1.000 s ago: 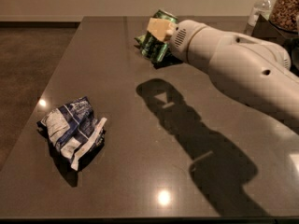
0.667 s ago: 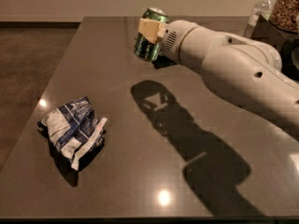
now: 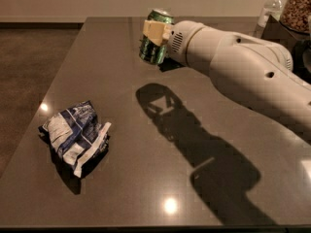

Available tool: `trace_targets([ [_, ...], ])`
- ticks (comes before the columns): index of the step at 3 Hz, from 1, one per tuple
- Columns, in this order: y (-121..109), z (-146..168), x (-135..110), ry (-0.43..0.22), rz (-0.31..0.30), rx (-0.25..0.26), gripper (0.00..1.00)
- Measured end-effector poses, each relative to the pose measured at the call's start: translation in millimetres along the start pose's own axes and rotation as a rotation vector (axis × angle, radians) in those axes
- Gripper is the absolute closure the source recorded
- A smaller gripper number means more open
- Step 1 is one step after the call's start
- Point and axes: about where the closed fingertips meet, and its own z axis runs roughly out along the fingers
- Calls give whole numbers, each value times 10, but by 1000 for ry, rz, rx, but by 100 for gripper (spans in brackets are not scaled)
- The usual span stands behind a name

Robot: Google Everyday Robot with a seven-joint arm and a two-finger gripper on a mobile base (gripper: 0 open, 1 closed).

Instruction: Place green can upright

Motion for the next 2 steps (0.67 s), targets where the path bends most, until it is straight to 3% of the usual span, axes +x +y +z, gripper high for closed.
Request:
trace_targets([
  [2,122,-100,-166,-101,-207,3,100],
])
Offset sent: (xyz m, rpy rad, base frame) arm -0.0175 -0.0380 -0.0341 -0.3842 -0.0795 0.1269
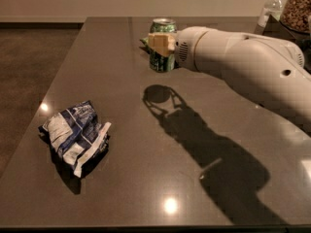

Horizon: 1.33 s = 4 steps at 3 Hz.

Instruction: Place green can upright

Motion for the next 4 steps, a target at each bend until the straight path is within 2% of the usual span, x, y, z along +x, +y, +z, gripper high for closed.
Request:
trace_targets([
  [1,116,-79,-147,0,-104,17,100],
  [3,281,-192,-425,75,-229,95,100],
  [4,299,-206,-512,91,-246,108,100],
])
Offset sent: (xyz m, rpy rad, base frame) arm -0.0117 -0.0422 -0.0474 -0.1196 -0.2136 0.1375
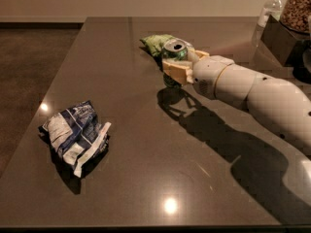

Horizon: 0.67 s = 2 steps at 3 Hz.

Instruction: Place green can upright

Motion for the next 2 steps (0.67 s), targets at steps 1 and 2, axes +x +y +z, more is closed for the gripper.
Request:
trace_targets([
  [1,-20,35,-74,8,12,5,84],
  [2,-47,78,-143,8,27,15,61],
])
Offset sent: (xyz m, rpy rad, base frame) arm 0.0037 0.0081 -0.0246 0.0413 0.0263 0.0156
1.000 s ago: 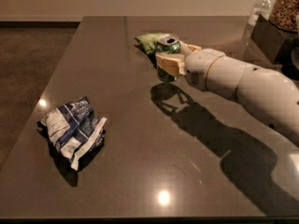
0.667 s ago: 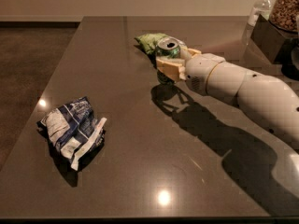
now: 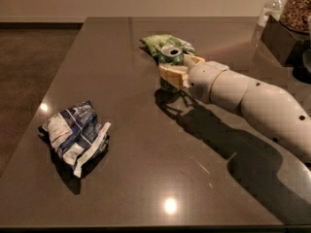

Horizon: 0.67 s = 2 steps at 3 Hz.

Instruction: Place green can upright

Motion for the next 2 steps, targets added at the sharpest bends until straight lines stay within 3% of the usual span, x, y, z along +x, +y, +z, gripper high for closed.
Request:
trace_targets([
  [2,-12,42,-106,8,47,10,13],
])
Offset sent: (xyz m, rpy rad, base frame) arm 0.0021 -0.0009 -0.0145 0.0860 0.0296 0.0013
